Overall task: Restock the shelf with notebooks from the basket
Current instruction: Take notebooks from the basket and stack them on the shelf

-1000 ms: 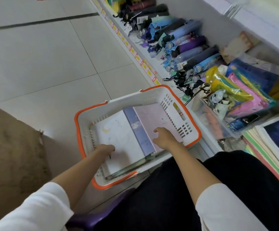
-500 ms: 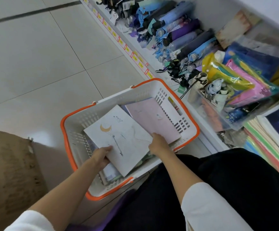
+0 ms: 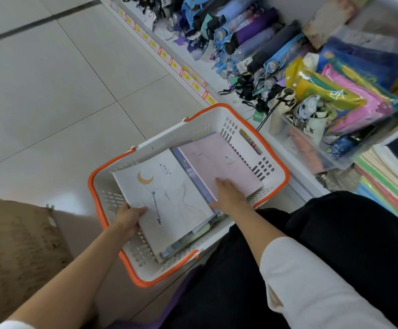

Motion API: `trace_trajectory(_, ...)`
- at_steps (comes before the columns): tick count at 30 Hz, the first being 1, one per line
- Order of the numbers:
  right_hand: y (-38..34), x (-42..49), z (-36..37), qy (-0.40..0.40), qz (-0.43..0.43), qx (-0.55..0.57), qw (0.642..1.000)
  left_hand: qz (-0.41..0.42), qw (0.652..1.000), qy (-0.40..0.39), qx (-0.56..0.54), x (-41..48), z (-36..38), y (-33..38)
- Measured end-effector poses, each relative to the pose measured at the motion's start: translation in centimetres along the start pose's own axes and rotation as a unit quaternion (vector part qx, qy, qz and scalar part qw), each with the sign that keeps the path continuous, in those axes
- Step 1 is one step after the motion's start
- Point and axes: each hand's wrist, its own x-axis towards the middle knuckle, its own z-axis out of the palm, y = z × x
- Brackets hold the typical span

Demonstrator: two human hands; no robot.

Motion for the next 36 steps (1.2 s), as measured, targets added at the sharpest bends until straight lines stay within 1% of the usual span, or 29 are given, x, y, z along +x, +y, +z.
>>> trace_trajectory(3, -0.2, 0.3, -0.6, 0.034, -0.023, -0.056, 0.998, 0.014, 1.0, -0.024, 0.012, -1.0, -0.2, 0.6)
trace_trajectory(5, -0.9, 0.2, -1.5, 0.069, -0.01, -0.07, 0.995, 0.008, 0.998, -0.047, -0.042, -1.9, 0.0, 1.1)
trace_trajectory(6, -1.5, -0.1, -2.0, 0.084, -0.009, -0.066, 0.994, -0.009, 0.995, -0.072, -0.075, -2.3, 0.3, 1.3)
trace_trajectory(8, -3.7, -1.1, -2.6, 0.094, -0.036, -0.042, 0.994, -0.026, 0.987, -0.122, -0.106, -2.9, 1.0, 1.8)
trace_trajectory(11, -8.1, -3.4, -1.6, 0.061, -0.137, -0.041, 0.988, 0.002, 0.971, -0.2, -0.13, -3.3, 2.6, 2.2)
trace_trajectory(12, -9.3, -4.1, -1.0, 0.036, -0.172, -0.042, 0.984, 0.005, 0.969, -0.212, -0.129, -3.5, 3.2, 2.5)
trace_trajectory(14, -10.8, -5.2, -0.2, -0.046, -0.205, 0.012, 0.978, 0.0, 0.977, -0.189, -0.099, -4.1, 4.3, 3.1)
trace_trajectory(15, -11.1, -5.3, 0.0, -0.079, -0.204, 0.049, 0.974, -0.004, 0.984, -0.156, -0.087, -4.2, 4.7, 3.2)
trace_trajectory(17, -10.5, -5.1, -0.5, -0.107, -0.185, 0.111, 0.971, 0.007, 0.995, -0.06, -0.08, -4.0, 4.9, 3.0)
trace_trajectory(18, -9.7, -4.9, -1.1, -0.11, -0.166, 0.137, 0.97, 0.009, 0.996, -0.04, -0.081, -4.0, 4.9, 3.0)
trace_trajectory(19, -8.8, -4.6, -1.9, -0.105, -0.142, 0.155, 0.972, 0.006, 0.995, -0.045, -0.091, -4.2, 5.0, 3.1)
trace_trajectory(20, -7.6, -4.4, -2.7, -0.091, -0.121, 0.166, 0.974, 0.002, 0.992, -0.068, -0.102, -4.4, 5.0, 3.2)
trace_trajectory(23, -4.3, -4.2, -5.0, -0.011, -0.056, 0.221, 0.973, -0.019, 0.979, -0.165, -0.12, -5.2, 4.5, 4.4)
trace_trajectory(25, -2.6, -4.2, -6.3, 0.023, 0.008, 0.3, 0.954, -0.008, 0.97, -0.214, -0.118, -5.8, 4.3, 5.6)
trace_trajectory(27, -1.4, -4.8, -7.6, 0.046, 0.051, 0.343, 0.937, 0.007, 0.96, -0.256, -0.113, -6.8, 4.3, 6.9)
trace_trajectory(29, -0.4, -5.5, -9.0, 0.062, 0.055, 0.353, 0.932, 0.019, 0.951, -0.291, -0.105, -8.1, 4.6, 8.2)
trace_trajectory(32, 0.6, -7.4, -10.9, 0.031, 0.032, 0.374, 0.926, 0.037, 0.933, -0.344, -0.1, -9.8, 5.4, 10.1)
trace_trajectory(33, 0.9, -8.2, -11.5, 0.032, 0.025, 0.4, 0.916, 0.043, 0.927, -0.36, -0.098, -10.5, 6.0, 10.9)
trace_trajectory(34, 1.2, -9.3, -12.2, 0.045, 0.02, 0.445, 0.894, 0.052, 0.921, -0.374, -0.094, -11.4, 6.6, 11.8)
trace_trajectory(35, 1.4, -10.4, -12.9, 0.066, 0.011, 0.496, 0.866, 0.064, 0.916, -0.387, -0.087, -12.4, 7.4, 12.7)
trace_trajectory(36, 1.8, -11.5, -13.6, 0.099, 0.004, 0.53, 0.842, 0.079, 0.912, -0.397, -0.074, -13.4, 8.4, 13.6)
